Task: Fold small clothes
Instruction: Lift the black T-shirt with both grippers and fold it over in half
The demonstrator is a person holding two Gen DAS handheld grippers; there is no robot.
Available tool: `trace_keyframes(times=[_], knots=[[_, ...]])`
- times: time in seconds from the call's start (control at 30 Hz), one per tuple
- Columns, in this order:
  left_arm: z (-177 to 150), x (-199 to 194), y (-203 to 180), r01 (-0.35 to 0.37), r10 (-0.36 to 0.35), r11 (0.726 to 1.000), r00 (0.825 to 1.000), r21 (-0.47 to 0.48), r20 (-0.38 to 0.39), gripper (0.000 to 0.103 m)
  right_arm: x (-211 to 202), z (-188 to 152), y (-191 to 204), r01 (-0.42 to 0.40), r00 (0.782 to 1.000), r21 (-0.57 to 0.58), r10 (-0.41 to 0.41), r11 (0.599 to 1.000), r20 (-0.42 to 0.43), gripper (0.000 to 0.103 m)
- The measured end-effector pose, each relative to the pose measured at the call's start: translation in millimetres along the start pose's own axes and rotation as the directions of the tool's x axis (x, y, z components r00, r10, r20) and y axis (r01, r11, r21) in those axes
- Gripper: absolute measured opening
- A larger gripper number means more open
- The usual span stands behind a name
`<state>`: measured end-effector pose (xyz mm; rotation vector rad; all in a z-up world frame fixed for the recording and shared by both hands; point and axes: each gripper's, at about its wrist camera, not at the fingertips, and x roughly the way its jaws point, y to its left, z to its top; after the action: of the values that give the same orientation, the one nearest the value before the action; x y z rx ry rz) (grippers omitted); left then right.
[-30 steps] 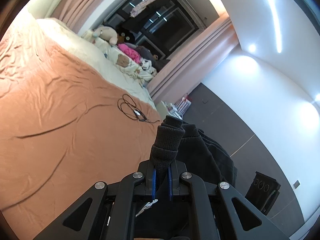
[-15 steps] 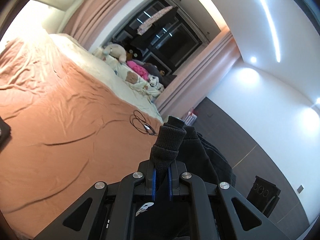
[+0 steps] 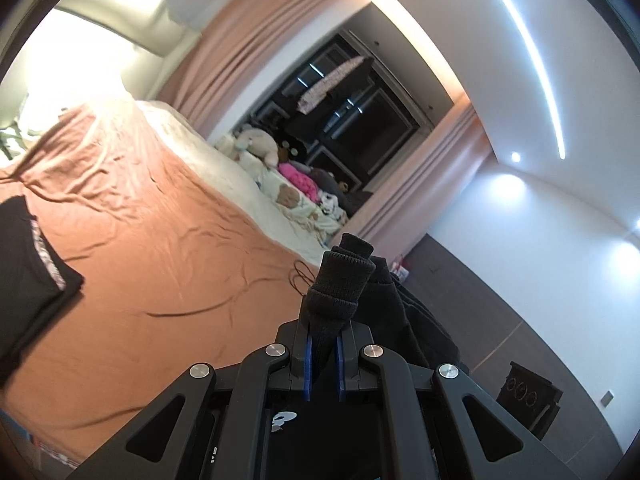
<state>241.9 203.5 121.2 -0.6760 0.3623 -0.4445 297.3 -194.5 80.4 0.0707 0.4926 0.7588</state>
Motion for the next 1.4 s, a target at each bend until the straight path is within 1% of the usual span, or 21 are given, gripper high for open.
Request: trace_keyframes(times=[0.27, 0.5, 0.67, 0.83, 0.97, 1.17, 1.4], knots=[[20.5, -48.9, 39.9, -0.049, 0.051, 0.998, 0.996, -0.025, 0.078, 0.008, 37.7, 9.9, 9.3, -0.060, 0.998, -0.051, 0.059, 0.997, -0.023, 0.010], [42.6, -91.0, 73.8, -0.100, 0.104, 0.994, 0.985, -0.037, 0.141, 0.008, 69.2, 18.1, 28.0, -0.113, 0.992, -0.108, 0.107, 0.988, -0.062, 0.010], [59.9, -118.7, 93.6, -0.118, 0.122, 0.992, 0.975, -0.033, 0.184, 0.008, 83.9, 28.0, 39.7, -0.131, 0.990, -0.152, 0.122, 0.980, -0.070, 0.010], [79.4, -144.0, 115.6, -0.162, 0.166, 0.986, 0.963, -0.035, 0.215, 0.008, 101.7, 38.3, 49.8, -0.164, 0.985, -0.169, 0.155, 0.972, -0.070, 0.010], [96.4, -161.6, 130.0, -0.202, 0.201, 0.979, 0.950, -0.017, 0.239, 0.008, 119.4, 43.9, 56.9, -0.185, 0.982, -0.174, 0.175, 0.967, -0.071, 0.010], [126.1, -181.7, 154.6, -0.278, 0.271, 0.960, 0.924, -0.013, 0.269, 0.008, 146.7, 42.8, 69.4, -0.224, 0.974, -0.185, 0.213, 0.957, -0.077, 0.010], [147.2, -197.7, 180.3, -0.345, 0.339, 0.938, 0.895, -0.029, 0.289, 0.008, 178.8, 41.2, 90.1, -0.276, 0.960, -0.188, 0.259, 0.943, -0.108, 0.010]])
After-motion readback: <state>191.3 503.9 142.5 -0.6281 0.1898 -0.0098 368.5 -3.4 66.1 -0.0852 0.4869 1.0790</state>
